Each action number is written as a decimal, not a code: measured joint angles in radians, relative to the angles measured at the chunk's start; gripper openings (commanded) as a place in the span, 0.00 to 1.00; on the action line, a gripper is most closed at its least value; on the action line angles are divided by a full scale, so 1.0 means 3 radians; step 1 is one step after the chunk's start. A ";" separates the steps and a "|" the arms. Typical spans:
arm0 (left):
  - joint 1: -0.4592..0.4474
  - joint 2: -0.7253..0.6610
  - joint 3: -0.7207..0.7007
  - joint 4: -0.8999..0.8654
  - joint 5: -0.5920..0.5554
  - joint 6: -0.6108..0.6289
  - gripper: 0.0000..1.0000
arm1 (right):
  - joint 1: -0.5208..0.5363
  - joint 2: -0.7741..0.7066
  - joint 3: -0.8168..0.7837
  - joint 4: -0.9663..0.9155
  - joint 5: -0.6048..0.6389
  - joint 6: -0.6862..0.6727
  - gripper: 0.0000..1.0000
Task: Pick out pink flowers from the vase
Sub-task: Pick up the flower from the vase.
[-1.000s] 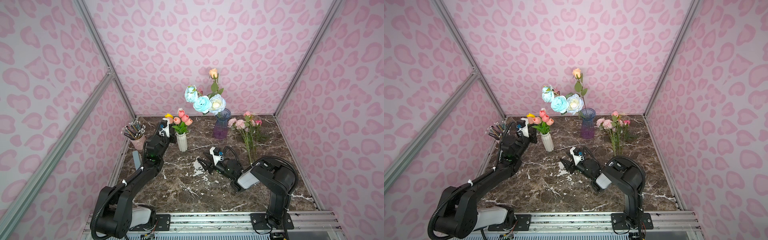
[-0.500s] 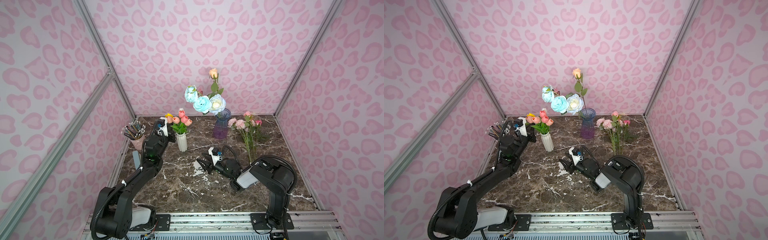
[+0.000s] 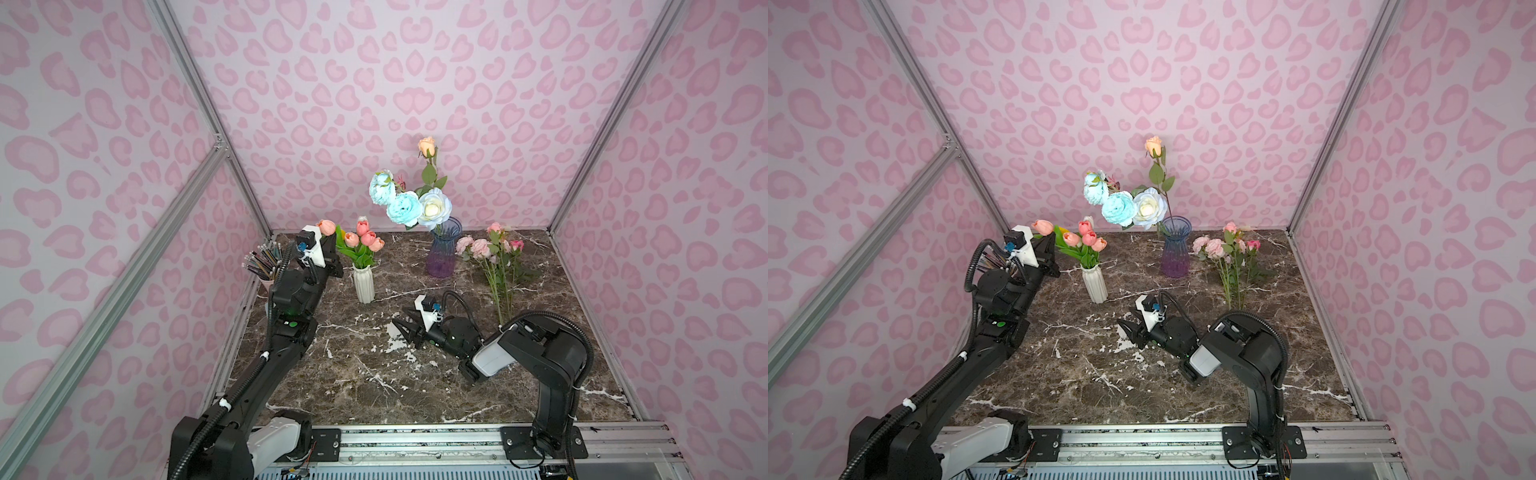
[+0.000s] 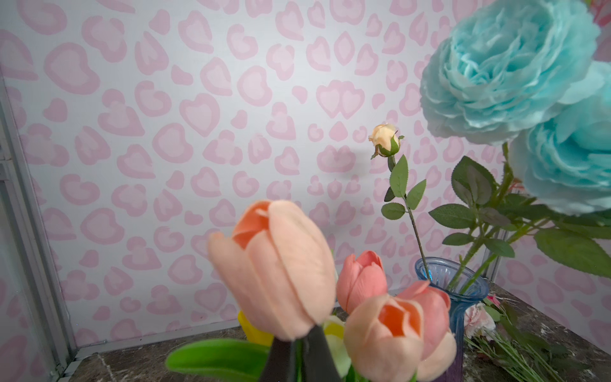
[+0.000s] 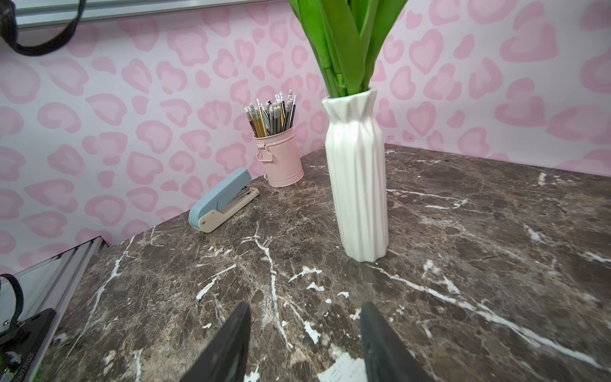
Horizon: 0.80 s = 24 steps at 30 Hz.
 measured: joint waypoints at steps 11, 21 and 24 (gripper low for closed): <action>-0.0029 -0.0654 0.0717 -0.0769 -0.0216 0.0189 0.02 | 0.0011 -0.0084 -0.0069 -0.0025 -0.0009 -0.0033 0.54; -0.0469 -0.1317 0.1176 -0.1489 -0.0460 0.0495 0.02 | 0.0434 -0.1039 -0.0243 -0.0538 0.0286 -0.0364 0.56; -0.0623 -0.1457 0.1268 -0.1768 -0.0421 0.0360 0.02 | 0.0694 -0.1598 -0.0114 -0.1158 0.0453 -0.0568 0.57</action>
